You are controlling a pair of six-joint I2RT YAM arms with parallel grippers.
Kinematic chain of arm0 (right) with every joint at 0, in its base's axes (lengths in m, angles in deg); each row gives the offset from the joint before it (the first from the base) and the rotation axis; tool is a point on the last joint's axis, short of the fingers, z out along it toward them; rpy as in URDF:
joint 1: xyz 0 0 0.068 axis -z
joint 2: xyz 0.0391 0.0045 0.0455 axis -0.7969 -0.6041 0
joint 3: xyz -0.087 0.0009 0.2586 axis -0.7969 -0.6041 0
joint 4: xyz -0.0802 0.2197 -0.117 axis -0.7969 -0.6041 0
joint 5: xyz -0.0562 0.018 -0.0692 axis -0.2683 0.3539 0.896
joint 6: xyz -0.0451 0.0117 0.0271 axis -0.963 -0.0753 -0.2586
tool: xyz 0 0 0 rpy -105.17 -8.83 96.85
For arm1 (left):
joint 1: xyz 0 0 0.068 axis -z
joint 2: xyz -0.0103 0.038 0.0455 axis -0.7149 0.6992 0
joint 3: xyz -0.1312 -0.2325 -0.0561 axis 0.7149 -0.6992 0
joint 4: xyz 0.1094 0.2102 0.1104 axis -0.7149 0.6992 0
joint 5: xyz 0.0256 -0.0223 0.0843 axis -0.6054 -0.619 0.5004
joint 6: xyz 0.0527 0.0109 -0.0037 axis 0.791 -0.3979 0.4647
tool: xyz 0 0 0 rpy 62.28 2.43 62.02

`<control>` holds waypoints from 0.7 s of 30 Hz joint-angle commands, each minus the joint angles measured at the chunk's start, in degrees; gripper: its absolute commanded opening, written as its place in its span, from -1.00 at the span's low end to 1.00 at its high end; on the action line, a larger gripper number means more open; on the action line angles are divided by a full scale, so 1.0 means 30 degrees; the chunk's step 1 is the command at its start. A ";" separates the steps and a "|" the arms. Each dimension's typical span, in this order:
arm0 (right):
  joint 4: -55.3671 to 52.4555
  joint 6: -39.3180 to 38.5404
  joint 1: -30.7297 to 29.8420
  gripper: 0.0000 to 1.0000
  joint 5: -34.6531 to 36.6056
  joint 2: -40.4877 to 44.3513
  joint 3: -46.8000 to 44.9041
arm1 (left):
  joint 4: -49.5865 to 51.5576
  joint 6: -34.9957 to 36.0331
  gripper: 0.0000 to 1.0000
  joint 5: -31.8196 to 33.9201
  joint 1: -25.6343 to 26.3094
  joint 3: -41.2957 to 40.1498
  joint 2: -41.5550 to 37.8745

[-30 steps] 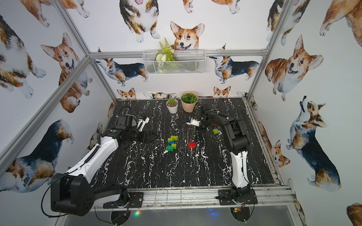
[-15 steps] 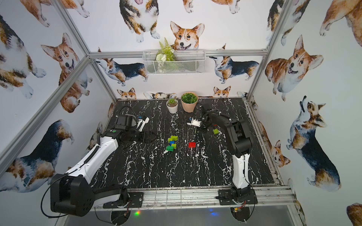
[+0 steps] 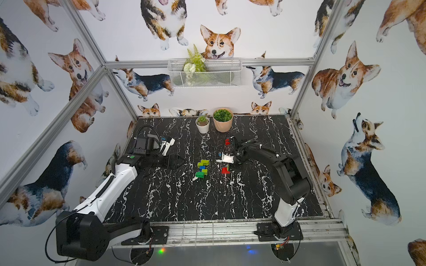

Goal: Assemble the letter s with lego
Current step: Pick up the lego brick from the center of the board, then assemble the lego brick with the lego brick.

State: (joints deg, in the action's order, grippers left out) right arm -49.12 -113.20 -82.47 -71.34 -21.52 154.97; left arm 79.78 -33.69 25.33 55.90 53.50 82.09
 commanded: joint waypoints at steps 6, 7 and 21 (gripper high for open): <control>0.0140 -0.0766 -0.0155 -0.64 0.0844 -0.0780 0.0602 | -0.0290 0.0000 1.00 -0.0452 -0.0020 -0.0232 -0.0188; 0.0222 -0.0837 -0.0166 -0.64 0.0875 -0.0850 0.0621 | -0.0290 0.0000 1.00 -0.0430 -0.0022 -0.0244 -0.0188; -0.0404 -0.0395 -0.0159 -0.64 -0.0026 -0.1367 0.0724 | -0.0206 0.0147 1.00 -0.0397 -0.0022 -0.0243 -0.0104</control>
State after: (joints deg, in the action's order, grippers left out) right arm -48.74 -114.27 -82.84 -70.97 -25.34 157.03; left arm 79.37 -33.86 24.85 55.90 52.88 81.80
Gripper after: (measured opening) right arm 0.318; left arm 0.998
